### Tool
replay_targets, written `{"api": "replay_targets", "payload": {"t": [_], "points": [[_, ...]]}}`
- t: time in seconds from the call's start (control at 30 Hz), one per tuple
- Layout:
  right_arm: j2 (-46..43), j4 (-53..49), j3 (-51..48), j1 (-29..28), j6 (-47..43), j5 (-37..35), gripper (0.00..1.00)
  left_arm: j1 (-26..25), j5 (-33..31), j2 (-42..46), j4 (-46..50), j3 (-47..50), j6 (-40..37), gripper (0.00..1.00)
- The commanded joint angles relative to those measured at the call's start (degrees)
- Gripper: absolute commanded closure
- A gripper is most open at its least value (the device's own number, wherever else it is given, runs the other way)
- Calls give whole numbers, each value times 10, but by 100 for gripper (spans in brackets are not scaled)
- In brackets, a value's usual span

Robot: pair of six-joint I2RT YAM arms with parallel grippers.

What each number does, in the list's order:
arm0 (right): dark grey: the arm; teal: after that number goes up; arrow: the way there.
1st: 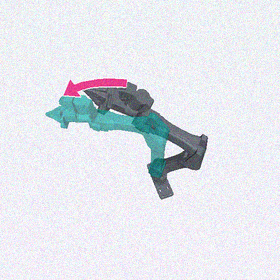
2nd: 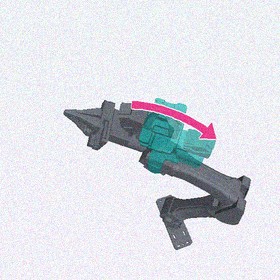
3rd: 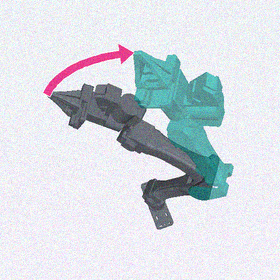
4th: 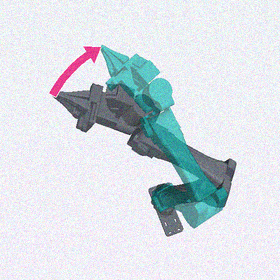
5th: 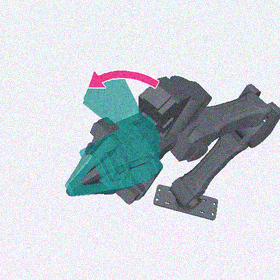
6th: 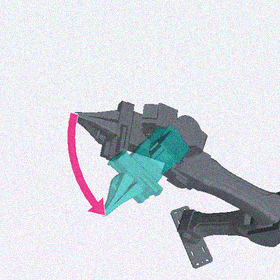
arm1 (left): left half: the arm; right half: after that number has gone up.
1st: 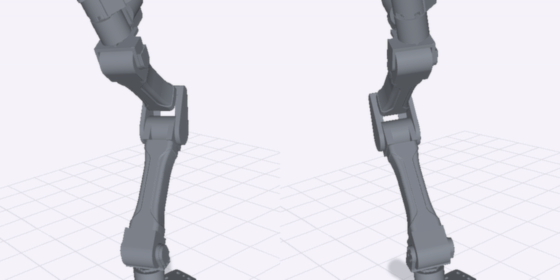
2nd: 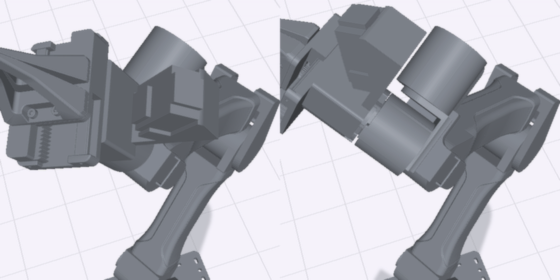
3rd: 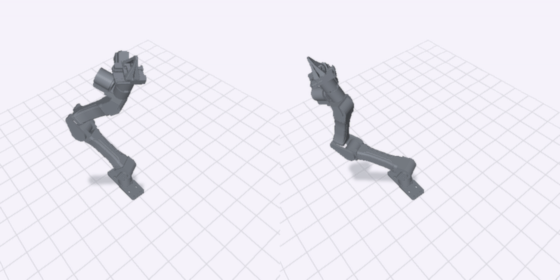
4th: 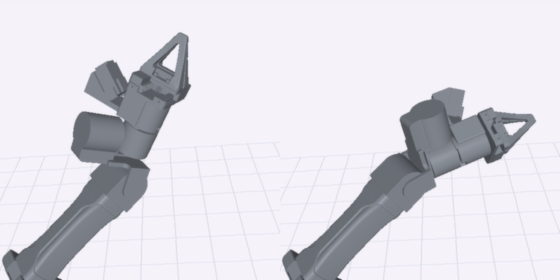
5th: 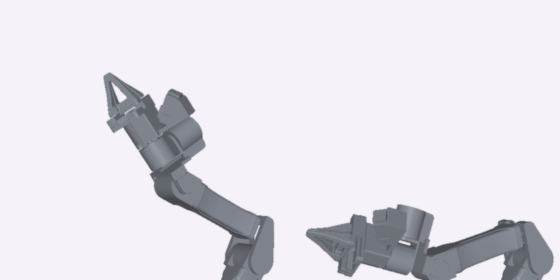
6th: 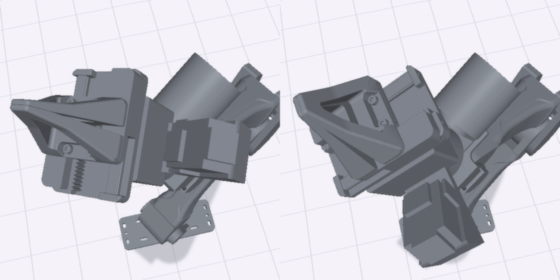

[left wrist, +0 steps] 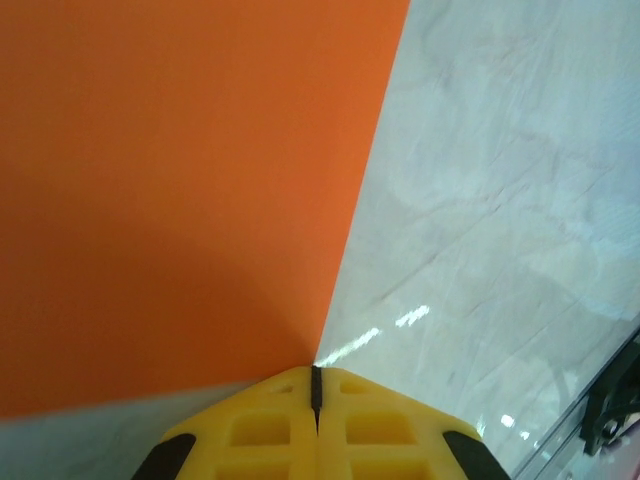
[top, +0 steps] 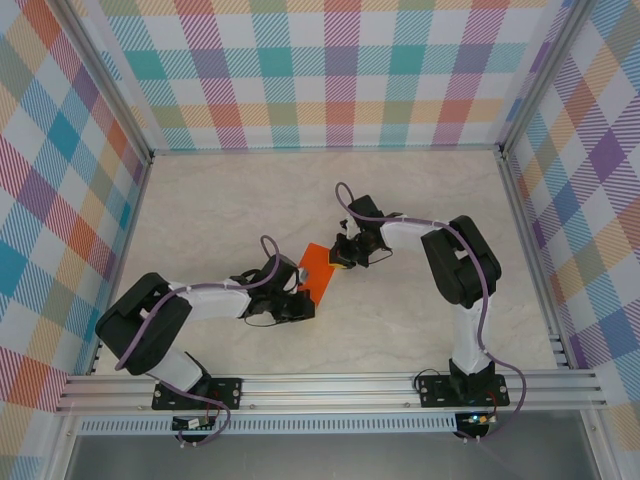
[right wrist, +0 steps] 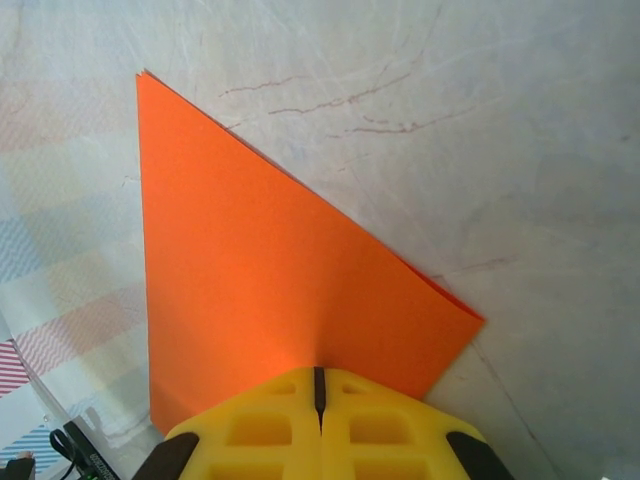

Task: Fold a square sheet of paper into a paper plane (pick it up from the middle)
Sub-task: First fold in half a square sheet of paper at the center of the table.

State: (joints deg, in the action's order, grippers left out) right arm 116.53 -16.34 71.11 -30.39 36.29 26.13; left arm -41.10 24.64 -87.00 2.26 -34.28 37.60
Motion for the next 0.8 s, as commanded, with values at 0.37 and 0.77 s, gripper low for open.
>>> {"api": "replay_targets", "payload": {"t": [0.37,0.77], "points": [[-56,-95,67,-87,-4,-111,94,169,-105,183,245,-74,-4,58],[54,-149,171,-197,27,-140,94,297,-105,160,266,-48,16,44]]}}
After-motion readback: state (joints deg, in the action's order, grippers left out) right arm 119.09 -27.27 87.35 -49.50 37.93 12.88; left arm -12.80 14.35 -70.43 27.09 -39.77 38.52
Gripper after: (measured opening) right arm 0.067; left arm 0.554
